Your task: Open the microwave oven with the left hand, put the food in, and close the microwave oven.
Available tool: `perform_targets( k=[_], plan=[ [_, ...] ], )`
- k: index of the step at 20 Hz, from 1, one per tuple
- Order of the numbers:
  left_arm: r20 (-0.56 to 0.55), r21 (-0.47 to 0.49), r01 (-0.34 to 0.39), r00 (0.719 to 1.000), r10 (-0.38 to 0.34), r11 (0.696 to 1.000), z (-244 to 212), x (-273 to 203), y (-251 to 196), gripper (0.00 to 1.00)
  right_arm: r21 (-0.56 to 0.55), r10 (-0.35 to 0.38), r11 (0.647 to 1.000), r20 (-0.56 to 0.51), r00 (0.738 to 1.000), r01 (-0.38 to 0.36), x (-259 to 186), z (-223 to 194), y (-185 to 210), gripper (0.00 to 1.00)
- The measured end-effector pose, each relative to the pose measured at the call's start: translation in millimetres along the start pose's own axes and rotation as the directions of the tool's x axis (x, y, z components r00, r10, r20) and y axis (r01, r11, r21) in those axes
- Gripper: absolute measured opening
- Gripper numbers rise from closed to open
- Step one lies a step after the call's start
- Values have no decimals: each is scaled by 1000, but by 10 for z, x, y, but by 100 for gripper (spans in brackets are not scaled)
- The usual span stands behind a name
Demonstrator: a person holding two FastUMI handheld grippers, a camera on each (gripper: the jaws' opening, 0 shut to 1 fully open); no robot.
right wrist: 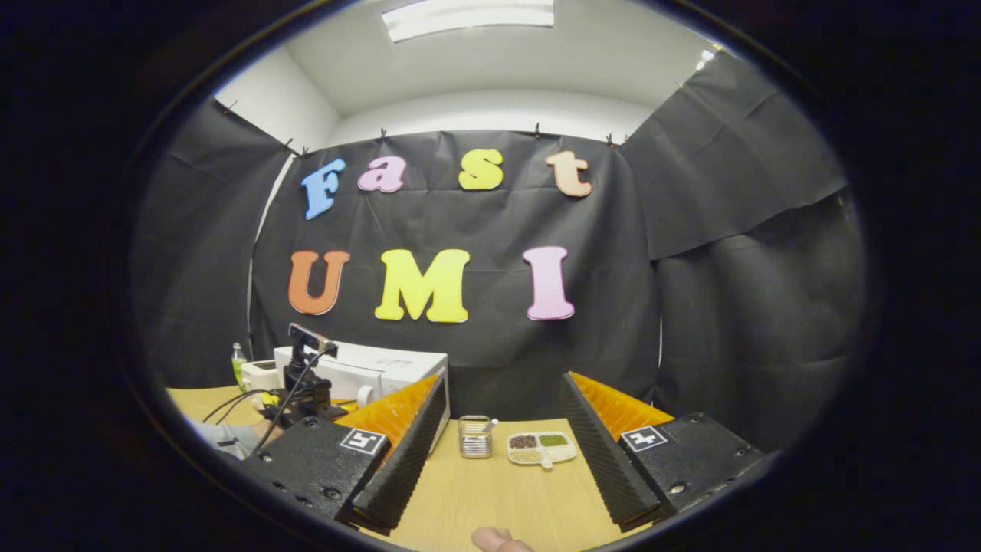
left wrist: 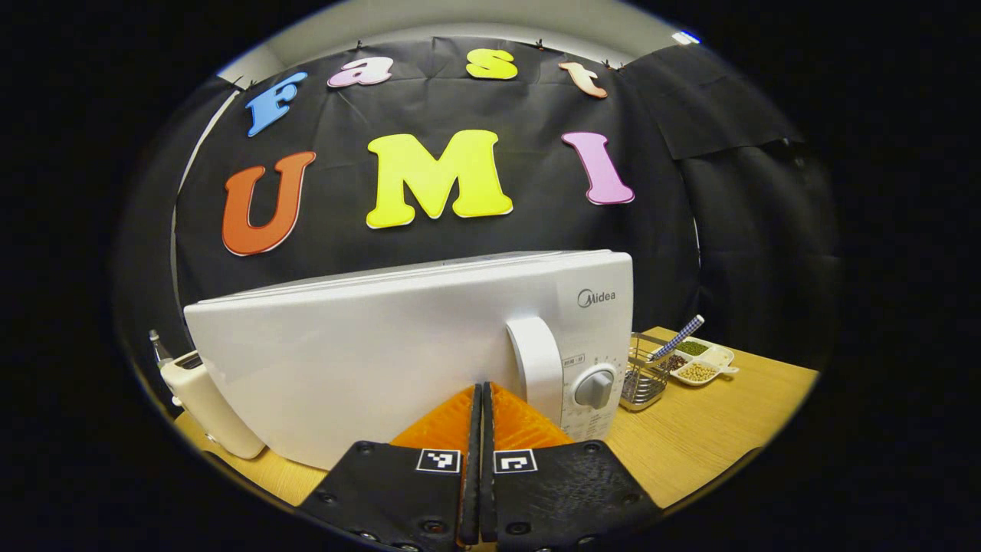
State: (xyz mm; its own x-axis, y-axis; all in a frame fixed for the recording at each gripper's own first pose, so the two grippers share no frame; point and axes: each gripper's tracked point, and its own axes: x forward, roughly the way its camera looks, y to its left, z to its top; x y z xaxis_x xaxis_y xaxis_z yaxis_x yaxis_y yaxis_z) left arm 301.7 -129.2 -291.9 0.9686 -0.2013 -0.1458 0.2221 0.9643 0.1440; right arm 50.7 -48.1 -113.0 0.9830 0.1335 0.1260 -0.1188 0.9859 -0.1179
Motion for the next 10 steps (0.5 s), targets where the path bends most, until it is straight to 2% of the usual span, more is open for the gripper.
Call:
perform_targets(
  k=[3,4,10],
  plan=[
    [5,-24,-9,1000,9,1000,-40,132,45,1,-9,-12,1000,-5,1000,12,-88,12,-14,85],
    [38,-41,-9,999,10,999,20,57,34,0,-11,-14,1000,-6,1000,13,-123,25,-2,85],
    [3,-32,-20,1000,20,999,-25,93,12,0,-10,-20,1000,-20,1000,20,-316,43,75,85]
  ],
)
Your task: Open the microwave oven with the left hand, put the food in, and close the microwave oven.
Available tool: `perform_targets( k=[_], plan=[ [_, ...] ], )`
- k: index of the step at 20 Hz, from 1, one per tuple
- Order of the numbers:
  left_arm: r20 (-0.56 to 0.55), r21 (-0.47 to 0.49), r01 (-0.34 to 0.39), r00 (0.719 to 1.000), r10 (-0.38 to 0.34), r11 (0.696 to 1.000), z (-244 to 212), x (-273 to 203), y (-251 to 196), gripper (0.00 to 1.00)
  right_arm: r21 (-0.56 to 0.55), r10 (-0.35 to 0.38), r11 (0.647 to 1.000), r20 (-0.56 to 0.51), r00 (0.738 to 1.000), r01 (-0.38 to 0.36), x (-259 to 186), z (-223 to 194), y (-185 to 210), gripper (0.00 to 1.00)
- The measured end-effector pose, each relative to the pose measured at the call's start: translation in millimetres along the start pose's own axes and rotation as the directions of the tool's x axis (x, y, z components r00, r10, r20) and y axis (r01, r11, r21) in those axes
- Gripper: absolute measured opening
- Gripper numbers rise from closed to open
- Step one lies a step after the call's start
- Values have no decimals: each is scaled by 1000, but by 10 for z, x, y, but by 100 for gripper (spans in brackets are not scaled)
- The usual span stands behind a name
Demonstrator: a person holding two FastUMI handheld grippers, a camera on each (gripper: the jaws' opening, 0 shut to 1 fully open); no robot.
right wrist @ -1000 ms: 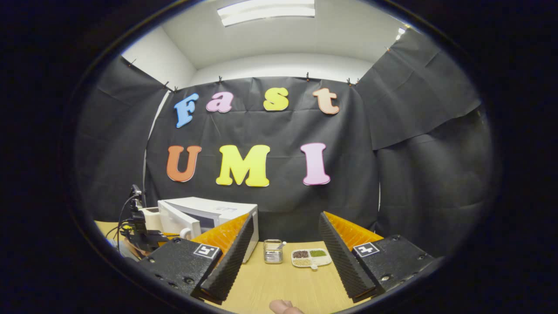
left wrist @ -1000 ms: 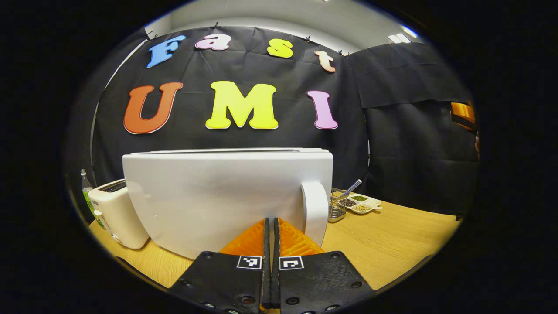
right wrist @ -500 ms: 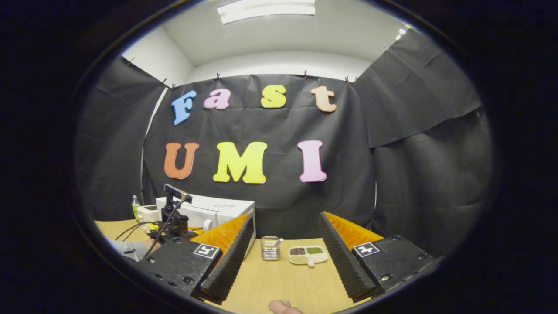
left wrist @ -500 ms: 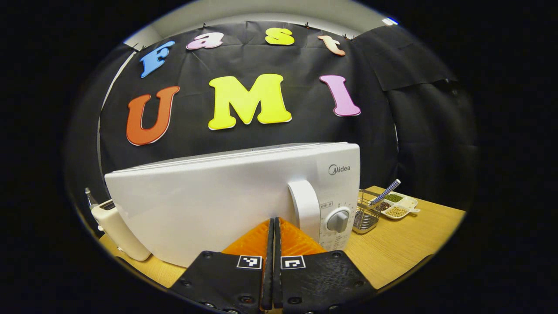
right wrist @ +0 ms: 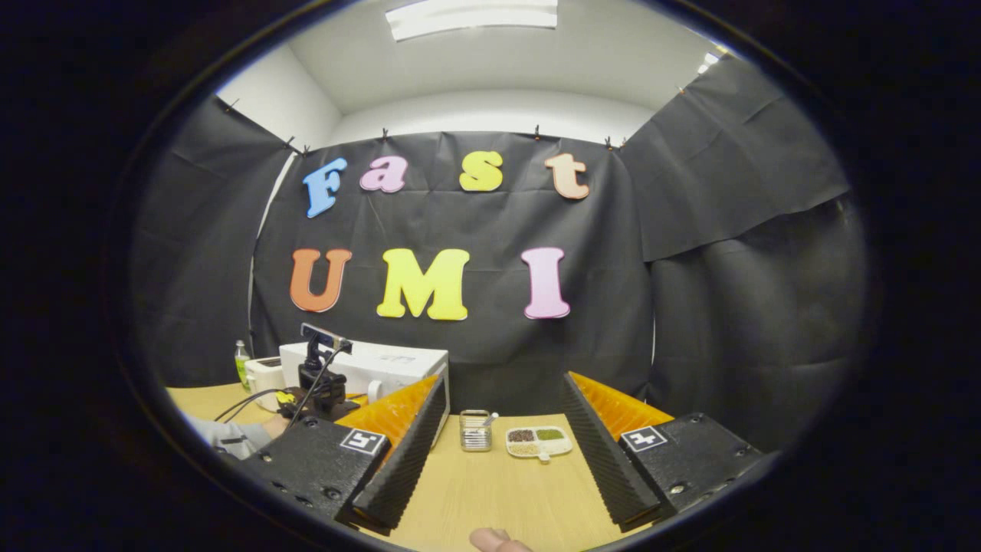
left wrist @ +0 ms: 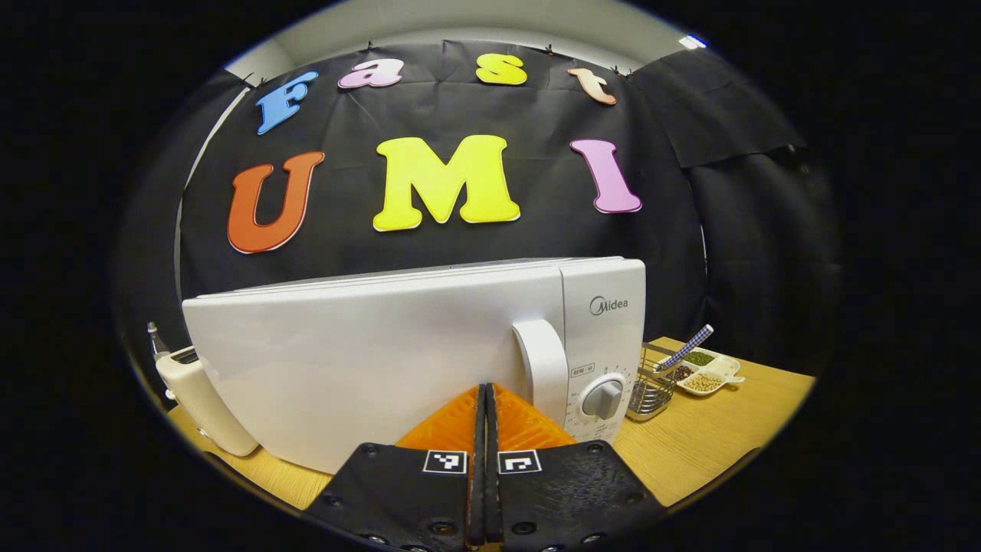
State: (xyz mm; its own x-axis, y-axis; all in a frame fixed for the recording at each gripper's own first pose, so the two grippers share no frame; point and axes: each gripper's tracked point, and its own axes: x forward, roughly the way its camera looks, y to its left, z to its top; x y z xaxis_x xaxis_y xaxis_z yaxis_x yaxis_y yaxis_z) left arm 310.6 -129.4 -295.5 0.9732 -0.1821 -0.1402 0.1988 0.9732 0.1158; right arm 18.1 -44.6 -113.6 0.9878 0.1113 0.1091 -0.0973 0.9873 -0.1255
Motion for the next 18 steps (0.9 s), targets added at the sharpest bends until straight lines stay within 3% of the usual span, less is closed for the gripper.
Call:
perform_targets(
  k=[2,3,4,7,8,9,12,13,18],
  plan=[
    [-63,-19,-6,998,5,1000,-102,-142,-11,0,1,-4,1000,-13,1000,4,-49,-9,5,85],
    [-63,-32,10,998,-12,999,-96,-202,-64,0,3,-7,1000,-21,1000,7,-72,-27,1,96],
    [-55,-30,7,998,-8,1000,-45,-292,-70,0,8,-8,1000,-25,1000,8,-95,-31,0,85],
    [-38,-59,-34,999,31,998,113,-669,-8,0,16,-13,1000,-39,999,14,-138,-39,-1,85],
    [-33,-79,-48,998,45,996,166,-806,17,0,18,-17,1000,-43,999,18,-158,-35,-4,96],
    [-27,-102,-51,998,49,993,237,-959,22,0,21,-17,1000,-47,999,18,-162,-41,8,85],
    [-23,-135,-92,996,89,987,423,-1466,118,0,38,4,999,-40,999,-3,-219,18,108,85],
    [-19,-141,-113,994,112,983,491,-1649,170,0,46,14,999,-41,999,-12,-228,23,145,96],
    [20,-124,-208,977,212,970,782,-2474,399,1,56,34,998,-19,999,-33,-358,200,303,96]
  ],
)
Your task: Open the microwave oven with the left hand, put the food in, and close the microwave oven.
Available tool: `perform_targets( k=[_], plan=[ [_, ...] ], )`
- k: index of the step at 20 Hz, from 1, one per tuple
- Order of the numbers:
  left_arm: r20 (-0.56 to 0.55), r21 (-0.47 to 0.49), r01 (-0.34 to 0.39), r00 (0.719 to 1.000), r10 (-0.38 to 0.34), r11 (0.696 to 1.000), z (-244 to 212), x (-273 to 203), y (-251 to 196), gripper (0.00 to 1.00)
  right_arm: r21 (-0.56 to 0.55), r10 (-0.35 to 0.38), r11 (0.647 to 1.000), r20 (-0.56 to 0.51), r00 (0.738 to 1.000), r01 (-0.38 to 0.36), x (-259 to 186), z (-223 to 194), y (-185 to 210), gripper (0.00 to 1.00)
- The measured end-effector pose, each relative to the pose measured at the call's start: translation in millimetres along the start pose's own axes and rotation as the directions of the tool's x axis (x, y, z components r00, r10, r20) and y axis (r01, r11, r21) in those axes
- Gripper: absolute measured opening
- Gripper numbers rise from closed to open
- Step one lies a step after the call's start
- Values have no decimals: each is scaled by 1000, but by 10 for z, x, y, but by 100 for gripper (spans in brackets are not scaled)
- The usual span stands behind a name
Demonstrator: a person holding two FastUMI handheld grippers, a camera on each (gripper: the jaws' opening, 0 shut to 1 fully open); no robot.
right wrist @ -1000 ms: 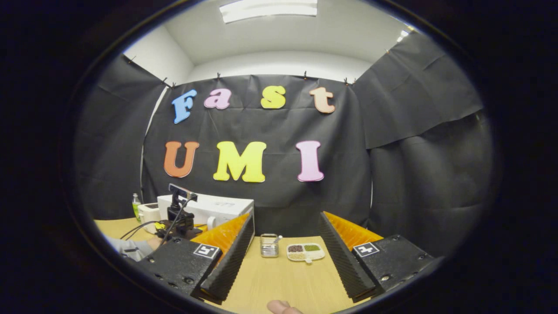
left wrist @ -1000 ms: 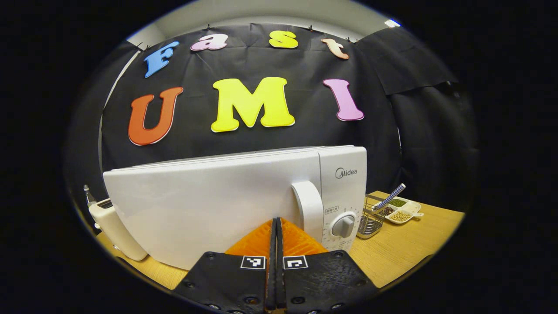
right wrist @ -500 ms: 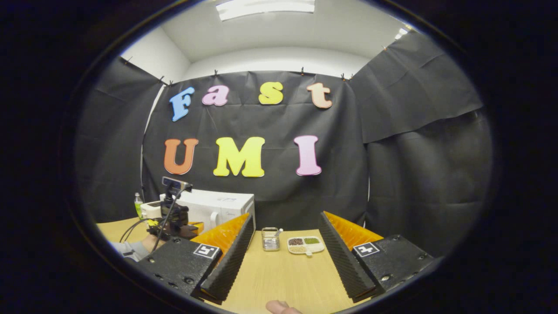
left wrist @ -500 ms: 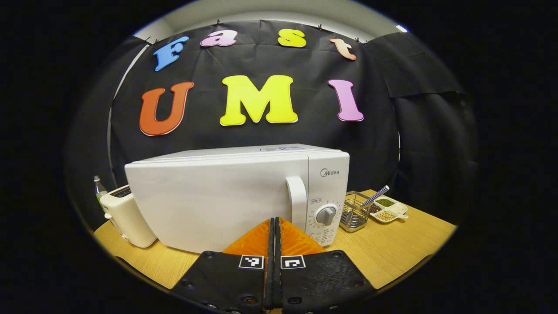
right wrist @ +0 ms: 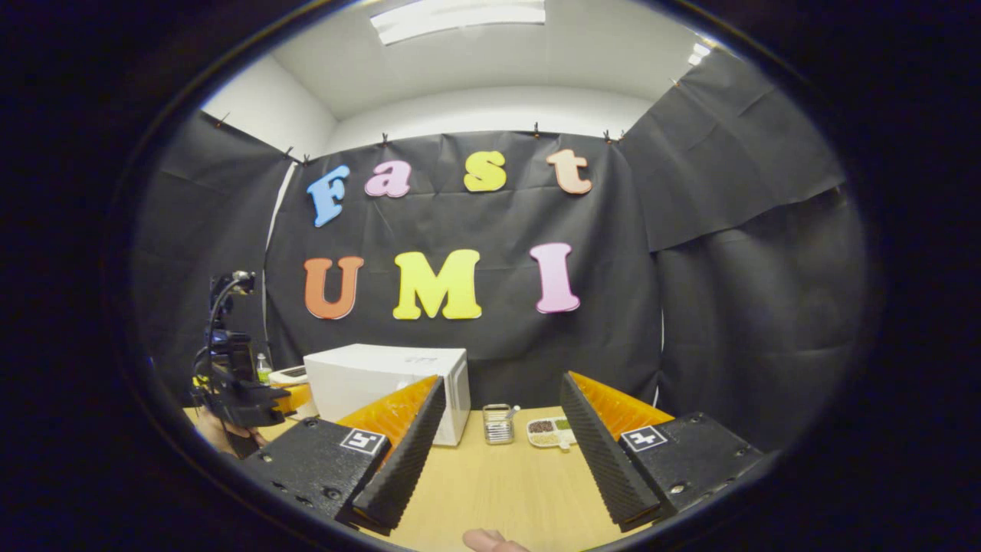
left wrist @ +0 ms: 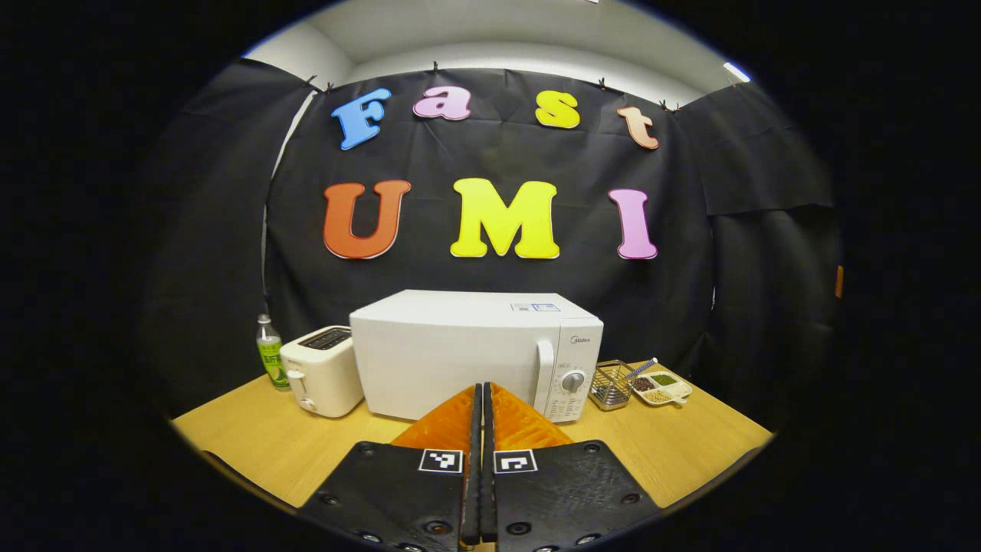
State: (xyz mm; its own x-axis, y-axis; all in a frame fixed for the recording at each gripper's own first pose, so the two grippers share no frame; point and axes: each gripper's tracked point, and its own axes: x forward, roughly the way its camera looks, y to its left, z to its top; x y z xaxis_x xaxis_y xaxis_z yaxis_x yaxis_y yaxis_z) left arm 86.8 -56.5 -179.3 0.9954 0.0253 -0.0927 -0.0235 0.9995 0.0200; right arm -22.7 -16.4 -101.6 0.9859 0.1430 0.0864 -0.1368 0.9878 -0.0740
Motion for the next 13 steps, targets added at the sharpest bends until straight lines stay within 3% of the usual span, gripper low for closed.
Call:
perform_targets(
  k=[1,2,3,5,7,9,12,13],
  plan=[
    [3,-5,-5,1000,5,1000,58,-167,11,12,3,-3,1000,1,1000,3,-58,20,28,96],
    [10,-11,-12,1000,12,1000,119,-336,27,36,11,-3,1000,5,1000,3,-138,53,51,85],
    [22,-8,-15,1000,15,1000,207,-479,50,46,22,-1,1000,10,1000,1,-223,77,86,85],
    [37,22,-3,999,2,1000,330,-751,10,57,34,-2,999,17,1000,1,-382,104,110,85],
    [61,38,-14,998,12,999,487,-977,33,96,26,-15,1000,23,1000,14,-512,142,90,85],
    [92,71,18,996,-24,997,632,-1238,-72,97,23,-31,999,33,999,30,-616,198,62,84],
    [69,55,18,997,-22,998,580,-1453,-123,97,27,-33,999,44,998,32,-720,290,70,85],
    [61,48,5,998,-8,999,556,-1518,-99,88,23,-33,999,46,998,32,-733,313,71,85]
  ],
)
